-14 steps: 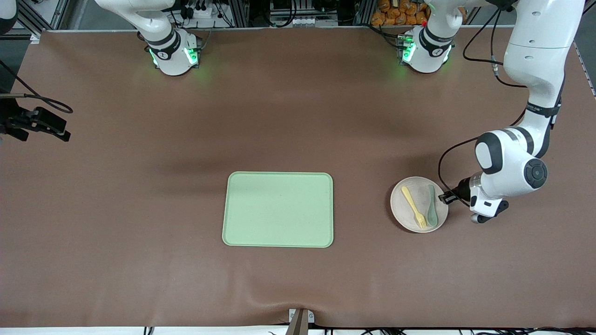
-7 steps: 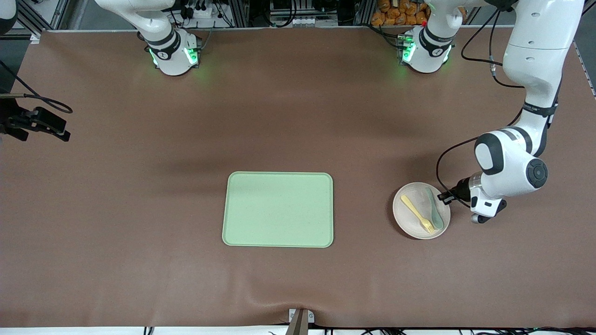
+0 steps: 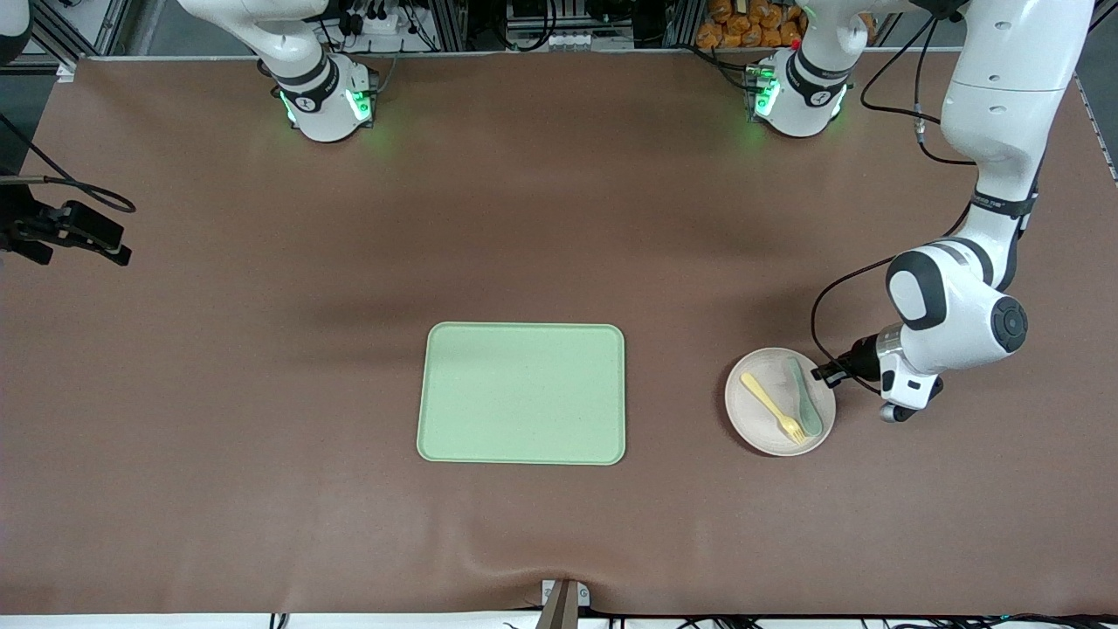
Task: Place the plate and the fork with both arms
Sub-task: 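Carry the plate with the left gripper onto the green tray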
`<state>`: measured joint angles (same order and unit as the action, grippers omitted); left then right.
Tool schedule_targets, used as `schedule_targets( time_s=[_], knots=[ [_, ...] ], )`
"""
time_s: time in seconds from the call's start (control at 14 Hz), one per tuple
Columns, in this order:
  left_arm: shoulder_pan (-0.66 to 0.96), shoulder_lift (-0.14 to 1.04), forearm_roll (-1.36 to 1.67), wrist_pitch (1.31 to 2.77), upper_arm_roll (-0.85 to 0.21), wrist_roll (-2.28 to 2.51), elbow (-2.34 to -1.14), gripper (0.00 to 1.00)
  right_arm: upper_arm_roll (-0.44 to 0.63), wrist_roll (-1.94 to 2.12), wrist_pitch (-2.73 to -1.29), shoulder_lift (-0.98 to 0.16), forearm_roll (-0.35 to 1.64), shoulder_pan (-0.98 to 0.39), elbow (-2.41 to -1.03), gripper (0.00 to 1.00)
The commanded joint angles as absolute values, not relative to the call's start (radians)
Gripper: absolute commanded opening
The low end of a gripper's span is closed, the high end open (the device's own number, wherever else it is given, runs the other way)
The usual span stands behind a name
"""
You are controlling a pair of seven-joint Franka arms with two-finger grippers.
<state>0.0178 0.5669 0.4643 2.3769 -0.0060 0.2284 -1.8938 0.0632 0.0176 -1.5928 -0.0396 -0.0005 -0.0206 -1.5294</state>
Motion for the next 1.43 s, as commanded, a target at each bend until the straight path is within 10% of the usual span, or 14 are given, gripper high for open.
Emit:
schedule_targets(
  time_s=[0.0,1.36],
  knots=[
    [0.023,0.568,0.506,2.387,-0.029,0.215,-1.868,0.00,0.046,0.029,-1.580,-0.048,0.015,0.009,-1.513,1.00],
    [0.279,0.681,0.486,2.384,-0.161,0.376,-1.528,0.00,0.046,0.031,-1.580,-0.048,0.020,0.012,-1.513,1.00]
  ],
)
